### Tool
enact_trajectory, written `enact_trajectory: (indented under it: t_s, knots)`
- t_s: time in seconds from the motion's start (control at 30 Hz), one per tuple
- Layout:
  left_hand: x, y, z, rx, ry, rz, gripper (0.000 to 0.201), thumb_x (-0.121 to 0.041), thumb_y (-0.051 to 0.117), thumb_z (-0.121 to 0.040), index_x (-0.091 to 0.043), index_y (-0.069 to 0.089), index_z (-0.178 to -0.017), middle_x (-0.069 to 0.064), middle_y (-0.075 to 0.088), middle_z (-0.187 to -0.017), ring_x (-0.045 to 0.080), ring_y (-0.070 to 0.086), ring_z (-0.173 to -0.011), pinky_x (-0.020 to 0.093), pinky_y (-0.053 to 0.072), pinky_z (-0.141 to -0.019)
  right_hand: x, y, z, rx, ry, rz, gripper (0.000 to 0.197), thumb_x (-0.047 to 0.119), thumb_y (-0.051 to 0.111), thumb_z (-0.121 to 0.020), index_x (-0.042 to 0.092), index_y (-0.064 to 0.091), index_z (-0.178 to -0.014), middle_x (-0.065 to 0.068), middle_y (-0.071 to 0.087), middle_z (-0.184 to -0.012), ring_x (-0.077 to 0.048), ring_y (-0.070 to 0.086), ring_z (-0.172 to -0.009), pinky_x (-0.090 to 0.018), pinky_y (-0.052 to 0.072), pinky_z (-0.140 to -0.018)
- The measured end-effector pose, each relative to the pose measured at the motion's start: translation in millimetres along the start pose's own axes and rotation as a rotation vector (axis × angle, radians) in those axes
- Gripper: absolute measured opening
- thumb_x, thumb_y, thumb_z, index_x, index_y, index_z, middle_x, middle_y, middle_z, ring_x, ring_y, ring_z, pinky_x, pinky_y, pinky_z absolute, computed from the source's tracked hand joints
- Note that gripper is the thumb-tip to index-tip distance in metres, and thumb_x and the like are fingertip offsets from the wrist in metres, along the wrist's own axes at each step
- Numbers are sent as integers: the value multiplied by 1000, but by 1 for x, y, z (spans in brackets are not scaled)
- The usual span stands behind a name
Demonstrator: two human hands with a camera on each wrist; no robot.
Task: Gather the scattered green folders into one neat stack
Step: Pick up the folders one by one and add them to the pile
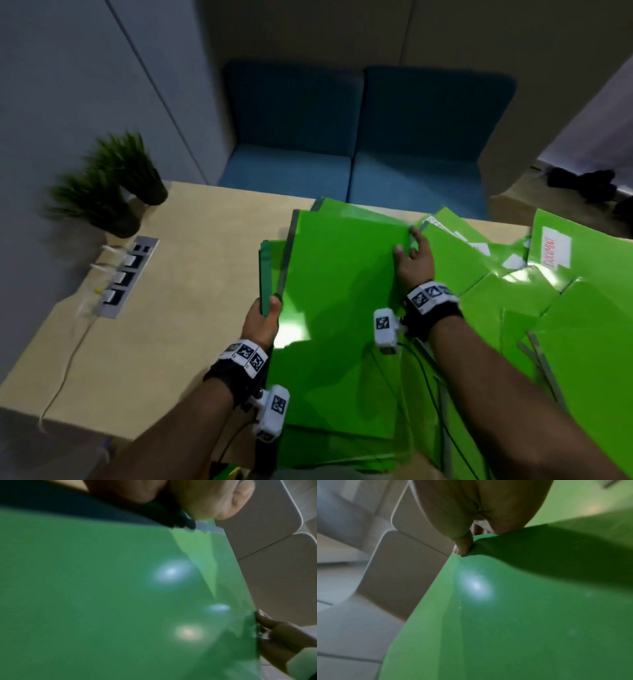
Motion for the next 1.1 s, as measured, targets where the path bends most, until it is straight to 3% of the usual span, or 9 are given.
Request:
enact_trajectory:
  t_s: [0.07,0.2,0.33,0.47,0.53,0.63,0.77,0.93,1.1]
  knots:
    - [3,0,1,66,-11,-5,24,-31,61,-92,-14,52,-107,-1,55,-80,23,53,-83,28,41,-66,-16,22,13,79,33,34,63,13,58,-95,23,30,-150,-18,33,-153,-30,34,-141,-32,34,-102]
    - [6,-10,4,179,18,19,60,-24,80,-77,-19,46,-126,-6,59,-110,14,55,-100,29,42,-93,-28,38,26,186,-54,305,79,33,65,-89,28,19,-153,-6,21,-160,-29,23,-145,-47,25,-115]
    - [9,-9,3,254,36,91,63,-9,80,-76,-18,47,-128,-3,65,-113,13,64,-102,22,54,-84,-13,36,25,116,87,-100,75,29,56,-95,23,9,-154,-7,22,-158,-33,34,-139,-38,35,-102]
    - [13,1,10,336,-3,154,74,-3,83,-68,-18,43,-129,10,65,-116,32,64,-108,42,56,-85,20,40,-3,101,-122,107,45,38,54,-96,27,48,-139,-4,58,-123,-21,56,-110,-45,44,-103]
    - [12,2,13,356,-17,201,67,0,79,-73,-22,43,-125,5,64,-112,30,63,-109,35,56,-82,23,49,-2,156,-202,344,27,39,56,-94,27,69,-115,-1,60,-107,-18,59,-98,-41,48,-98]
    - [7,1,13,310,24,174,49,-17,72,-84,-30,42,-120,-22,56,-106,7,57,-105,21,47,-87,22,48,2,145,-218,362,27,44,60,-90,27,74,-106,3,58,-105,-16,57,-98,-39,48,-97]
    - [5,-1,16,192,47,124,28,-26,77,-79,-25,57,-99,-12,64,-94,19,64,-96,28,53,-80,9,28,10,76,-133,53,42,46,52,-94,22,63,-126,-3,57,-134,-20,53,-122,-40,41,-105]
    - [3,3,19,271,83,143,75,-62,79,-56,-26,54,-117,-11,65,-107,9,62,-99,27,46,-89,-20,30,35,69,77,-24,70,54,44,-93,13,29,-148,-14,41,-147,-35,48,-127,-34,38,-91]
    - [2,-37,3,38,120,143,29,-12,82,-73,-20,65,-95,-10,72,-83,14,69,-77,19,56,-67,20,50,32,196,-101,63,61,50,20,-100,13,33,-146,-13,35,-152,-29,38,-137,-38,29,-110]
Point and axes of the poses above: each hand's wrist, its own z-axis away from the middle knuckle, its own y-axis out of the palm, x = y × z, the point moved 7 cm from there along -z, towards the middle knuckle
